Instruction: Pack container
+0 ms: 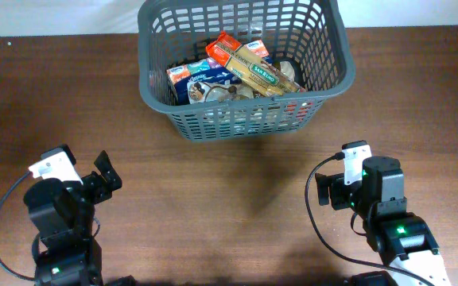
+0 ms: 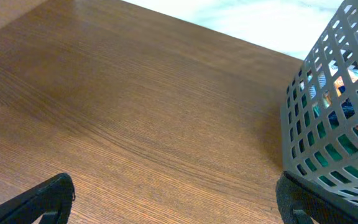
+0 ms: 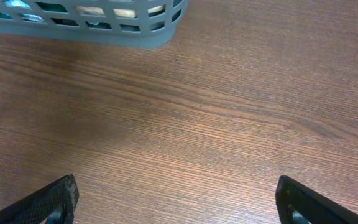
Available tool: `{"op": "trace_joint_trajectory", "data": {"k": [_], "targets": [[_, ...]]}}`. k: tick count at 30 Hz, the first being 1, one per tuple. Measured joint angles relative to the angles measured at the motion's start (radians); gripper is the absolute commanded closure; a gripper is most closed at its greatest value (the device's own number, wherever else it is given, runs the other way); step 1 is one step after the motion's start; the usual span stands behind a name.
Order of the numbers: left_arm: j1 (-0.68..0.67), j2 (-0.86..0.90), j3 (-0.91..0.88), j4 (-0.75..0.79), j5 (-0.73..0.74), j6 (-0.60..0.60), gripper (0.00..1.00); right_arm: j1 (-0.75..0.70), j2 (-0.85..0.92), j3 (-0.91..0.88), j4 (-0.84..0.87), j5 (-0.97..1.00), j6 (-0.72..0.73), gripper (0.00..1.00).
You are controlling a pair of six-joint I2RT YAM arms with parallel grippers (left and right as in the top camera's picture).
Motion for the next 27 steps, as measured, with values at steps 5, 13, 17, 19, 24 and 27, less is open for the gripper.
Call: {"op": "trace_joint_trajectory", "data": {"k": [5,13,17,19,24,27], "targets": [[0.0,0.0,0.0,0.0,0.0,0.0,0.01,0.0,0.0,0.0,0.0,0.0,0.0,0.01],[0.0,0.0,0.0,0.0,0.0,0.0,0.01,0.0,0.0,0.0,0.0,0.0,0.001,0.01],[0.0,0.0,0.0,0.0,0.0,0.0,0.01,0.0,0.0,0.0,-0.007,0.016,-0.006,0.01],[0.0,0.0,0.0,0.0,0.0,0.0,0.01,0.0,0.005,0.0,-0.008,0.027,-0.007,0.01],[0.0,0.0,0.0,0.0,0.0,0.0,0.01,0.0,0.037,0.0,-0.008,0.041,-0.008,0.01],[0.0,0.0,0.0,0.0,0.0,0.0,0.01,0.0,0.064,0.0,0.025,0.05,-0.008,0.01]]}}
